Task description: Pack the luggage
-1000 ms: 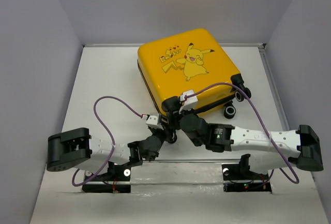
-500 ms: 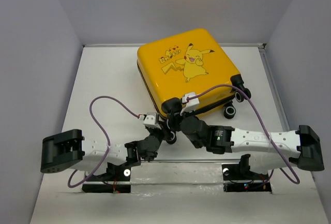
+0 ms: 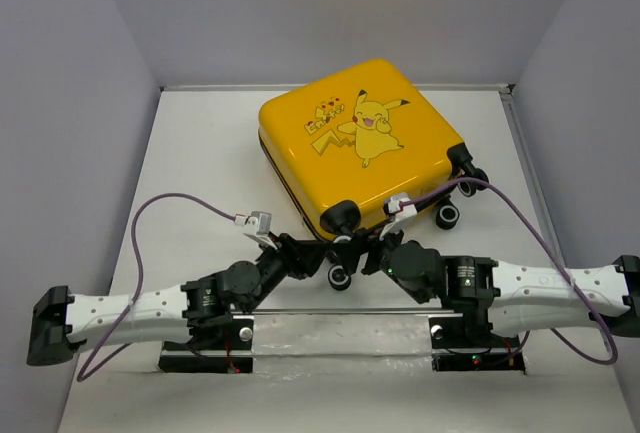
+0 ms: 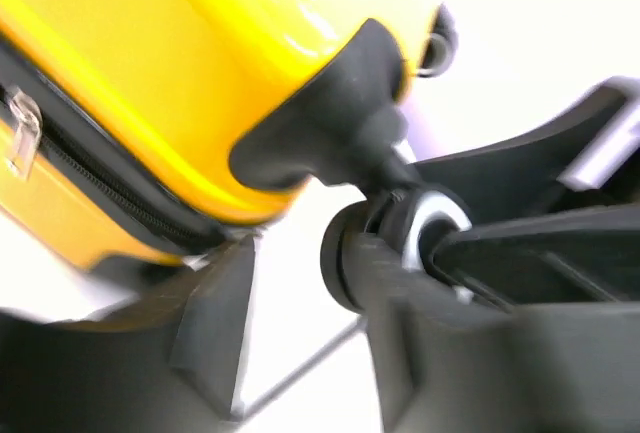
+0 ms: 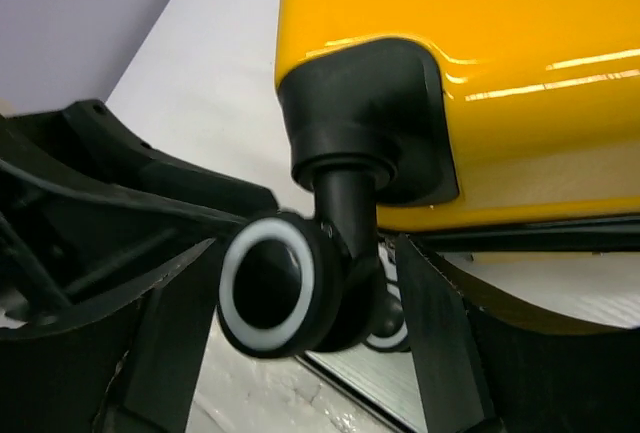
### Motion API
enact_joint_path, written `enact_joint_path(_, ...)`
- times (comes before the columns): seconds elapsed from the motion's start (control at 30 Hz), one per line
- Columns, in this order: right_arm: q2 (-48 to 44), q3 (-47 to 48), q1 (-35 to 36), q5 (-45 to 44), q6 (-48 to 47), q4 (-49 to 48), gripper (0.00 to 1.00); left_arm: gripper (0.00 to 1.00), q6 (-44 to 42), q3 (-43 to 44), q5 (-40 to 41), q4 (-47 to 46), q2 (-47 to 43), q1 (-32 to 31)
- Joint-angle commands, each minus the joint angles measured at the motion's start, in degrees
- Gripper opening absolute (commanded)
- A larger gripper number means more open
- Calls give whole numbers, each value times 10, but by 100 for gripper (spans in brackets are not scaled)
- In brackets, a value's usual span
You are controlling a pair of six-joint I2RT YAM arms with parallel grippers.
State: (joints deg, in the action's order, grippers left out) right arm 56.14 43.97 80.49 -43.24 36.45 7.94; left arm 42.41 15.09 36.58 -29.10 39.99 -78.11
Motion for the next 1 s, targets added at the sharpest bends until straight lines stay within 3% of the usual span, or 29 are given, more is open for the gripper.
enact_joint_path(0.0,-63,-32,12,31,29,36,81,62,116,35,-104,153,-105,0)
enact_joint_path(0.13,-83,-37,12,63,17,43,87,77,143,52,-164,197,-117,0)
enact_joint_path(0.2,-91,-36,12,76,12,49,87,80,145,63,-204,199,-100,-1)
enact_joint_path(0.33,-145,-54,12,76,11,63,83,82,147,72,-209,221,-97,-9)
enact_joint_path(0.37,-155,-58,12,75,10,67,80,82,147,71,-208,222,-98,-9)
enact_joint_path(0.5,-190,-87,12,36,43,102,29,85,134,91,-196,216,-86,-10)
enact_joint_path(0.6,-185,-110,12,18,59,103,23,86,117,114,-195,194,-63,-10)
enact_joint_path(0.73,-137,-110,12,-13,76,110,25,87,95,151,-192,177,-8,-10)
enact_joint_path(0.97,-83,-146,12,-65,126,75,19,89,101,199,-155,187,86,-9)
